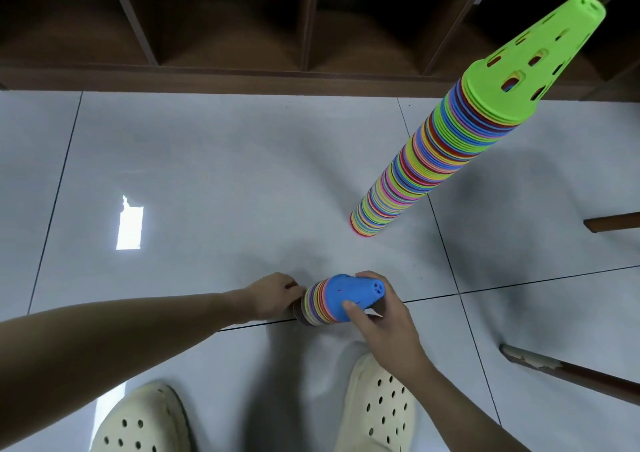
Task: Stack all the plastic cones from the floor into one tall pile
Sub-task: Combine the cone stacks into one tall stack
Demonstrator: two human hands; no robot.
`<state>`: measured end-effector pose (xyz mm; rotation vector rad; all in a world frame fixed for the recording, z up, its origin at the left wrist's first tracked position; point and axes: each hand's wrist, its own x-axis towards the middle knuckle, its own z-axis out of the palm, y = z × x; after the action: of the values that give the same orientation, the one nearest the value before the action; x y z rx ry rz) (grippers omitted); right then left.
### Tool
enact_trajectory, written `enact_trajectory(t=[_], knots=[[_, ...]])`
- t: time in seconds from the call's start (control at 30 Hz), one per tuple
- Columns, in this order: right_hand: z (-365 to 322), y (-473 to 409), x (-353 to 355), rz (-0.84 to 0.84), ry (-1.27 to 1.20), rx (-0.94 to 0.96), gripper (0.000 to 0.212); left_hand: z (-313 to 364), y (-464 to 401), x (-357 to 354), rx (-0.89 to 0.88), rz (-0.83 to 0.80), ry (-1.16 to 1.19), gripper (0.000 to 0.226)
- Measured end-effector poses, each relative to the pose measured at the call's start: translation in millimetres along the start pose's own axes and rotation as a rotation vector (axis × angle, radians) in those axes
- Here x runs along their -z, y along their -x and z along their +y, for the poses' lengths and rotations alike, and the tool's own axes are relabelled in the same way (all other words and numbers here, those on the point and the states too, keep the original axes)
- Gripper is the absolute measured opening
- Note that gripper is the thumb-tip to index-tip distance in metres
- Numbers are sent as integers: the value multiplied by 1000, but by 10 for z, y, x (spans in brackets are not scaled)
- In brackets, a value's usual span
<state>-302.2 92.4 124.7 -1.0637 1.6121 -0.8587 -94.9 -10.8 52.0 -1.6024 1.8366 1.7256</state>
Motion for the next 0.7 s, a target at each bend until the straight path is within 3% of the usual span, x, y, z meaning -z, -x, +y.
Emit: enact_trajectory(t=[0.1,0.2,0.3,0.4,0.5,0.57,0.7], knots=[[40,-70,69,45,-48,-67,32,-10,1,17,71,-37,199,36],[57,-117,107,74,-127,-122,38,15,17,12,43,-31,223,25],[50,-109,131,107,-234,-149,26,73,44,4,0,-2,255,23],[-21,-56,142,167,-321,-132,22,156,91,75,-80,-27,288,37],[-169,-14,132,235,-365,-98,23,288,159,184,-186,-21,116,43],[-287,15,120,270,-357,-61,24,406,215,213,-255,68,-57,42],[-601,88,91,334,-284,53,26,715,409,238,-377,275,-115,46]])
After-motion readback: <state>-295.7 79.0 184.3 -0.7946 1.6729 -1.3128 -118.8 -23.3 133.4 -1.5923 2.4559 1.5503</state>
